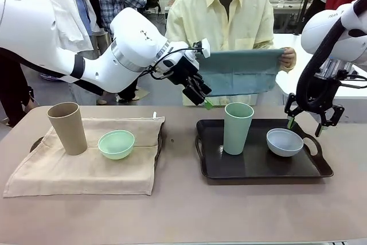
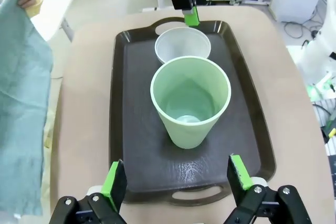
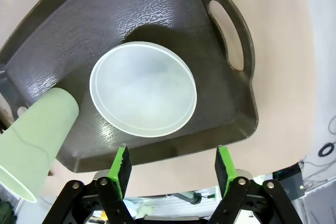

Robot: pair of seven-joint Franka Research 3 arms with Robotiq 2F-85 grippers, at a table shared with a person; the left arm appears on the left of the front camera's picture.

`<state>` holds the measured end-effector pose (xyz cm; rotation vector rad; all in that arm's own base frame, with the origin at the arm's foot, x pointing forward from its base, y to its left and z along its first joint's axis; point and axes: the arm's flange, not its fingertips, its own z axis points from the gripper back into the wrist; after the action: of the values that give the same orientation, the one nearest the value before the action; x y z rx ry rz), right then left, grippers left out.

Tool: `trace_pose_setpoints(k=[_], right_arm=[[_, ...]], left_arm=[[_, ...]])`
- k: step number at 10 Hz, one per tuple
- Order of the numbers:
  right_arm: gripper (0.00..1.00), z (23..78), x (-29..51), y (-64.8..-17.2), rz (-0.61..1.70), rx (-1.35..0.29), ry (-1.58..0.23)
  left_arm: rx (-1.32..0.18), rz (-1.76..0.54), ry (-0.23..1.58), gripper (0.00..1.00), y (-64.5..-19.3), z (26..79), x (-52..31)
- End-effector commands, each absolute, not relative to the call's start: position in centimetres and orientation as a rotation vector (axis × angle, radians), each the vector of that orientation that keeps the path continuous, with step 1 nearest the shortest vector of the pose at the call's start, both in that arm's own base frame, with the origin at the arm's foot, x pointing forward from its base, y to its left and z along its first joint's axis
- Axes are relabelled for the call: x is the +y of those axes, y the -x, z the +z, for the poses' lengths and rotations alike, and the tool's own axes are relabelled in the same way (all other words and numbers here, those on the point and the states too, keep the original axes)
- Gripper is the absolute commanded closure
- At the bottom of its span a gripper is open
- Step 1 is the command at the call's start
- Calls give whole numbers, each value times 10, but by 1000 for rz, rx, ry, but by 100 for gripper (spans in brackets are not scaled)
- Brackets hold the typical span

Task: Set up a tray with a mat and arrange the tableware.
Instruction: Pick up the Picnic Bowl and Reusable plastic cup from the Handle tray in front of the human's position and hold them in the air.

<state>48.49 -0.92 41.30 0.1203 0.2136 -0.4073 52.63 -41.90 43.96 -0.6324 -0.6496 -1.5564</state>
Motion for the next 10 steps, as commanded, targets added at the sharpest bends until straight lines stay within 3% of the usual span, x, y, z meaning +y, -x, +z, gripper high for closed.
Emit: trace_pose_setpoints(k=[1, 4, 7, 10], right_arm=[[17, 412, -9, -484, -405, 218, -117], [17, 396, -11, -493, -283, 175, -103], [17, 376, -9, -499, -220, 141, -80], [17, 353, -9, -509, -170, 117, -88]], left_arm=[[-644, -1557, 600, 0, -528, 441, -423], [-644, -1480, 690, 0, -525, 416, -405], [-774, -1477, 734, 0, -523, 391, -393], [-804, -1505, 762, 0, -534, 359, -397]])
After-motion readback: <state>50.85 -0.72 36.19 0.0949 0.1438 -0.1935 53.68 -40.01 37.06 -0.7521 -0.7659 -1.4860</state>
